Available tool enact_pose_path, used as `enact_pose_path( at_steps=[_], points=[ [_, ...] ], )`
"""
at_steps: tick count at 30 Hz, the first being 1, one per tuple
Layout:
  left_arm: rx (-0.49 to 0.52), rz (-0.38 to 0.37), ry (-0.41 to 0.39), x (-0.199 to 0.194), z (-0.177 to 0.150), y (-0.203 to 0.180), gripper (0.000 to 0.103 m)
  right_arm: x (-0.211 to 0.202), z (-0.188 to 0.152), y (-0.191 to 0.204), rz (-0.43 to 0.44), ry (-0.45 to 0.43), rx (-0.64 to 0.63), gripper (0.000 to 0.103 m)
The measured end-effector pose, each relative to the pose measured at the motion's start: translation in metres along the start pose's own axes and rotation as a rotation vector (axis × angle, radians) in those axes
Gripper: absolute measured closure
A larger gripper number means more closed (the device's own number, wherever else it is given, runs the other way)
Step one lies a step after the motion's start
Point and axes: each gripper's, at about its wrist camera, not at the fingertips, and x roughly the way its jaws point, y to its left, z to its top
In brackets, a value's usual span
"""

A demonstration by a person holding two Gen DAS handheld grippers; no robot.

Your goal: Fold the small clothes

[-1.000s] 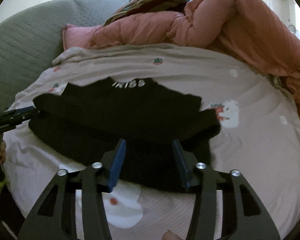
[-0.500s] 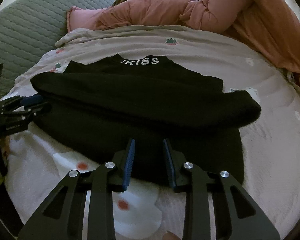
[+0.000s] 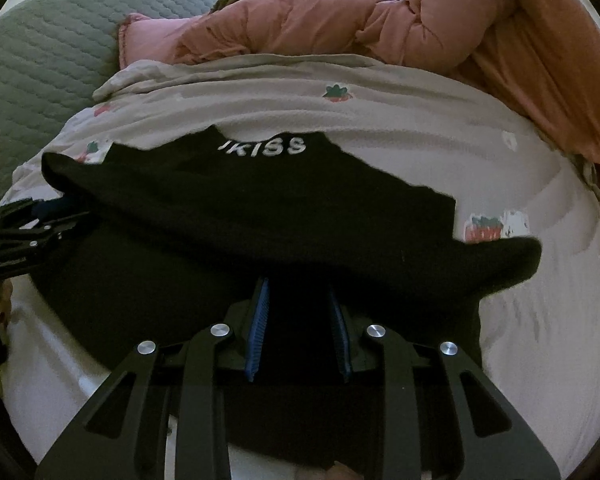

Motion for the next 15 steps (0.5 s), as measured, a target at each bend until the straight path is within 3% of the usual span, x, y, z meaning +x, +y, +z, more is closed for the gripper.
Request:
enact_pose_path(
  at_steps=[8, 15],
  points=[
    [-0.106, -0.032, -0.046, 0.005, 0.038, 0.021, 0.045, 0.015, 0.036, -0.031, -0.04, -0.027, 0.076, 0.075],
    [-0.238, -0.066, -0.131, -0.002, 0.062, 0.054, 0.042, 0.013, 0.046, -0.058, -0.088, -0.059, 0.138, 0.074]
  ],
)
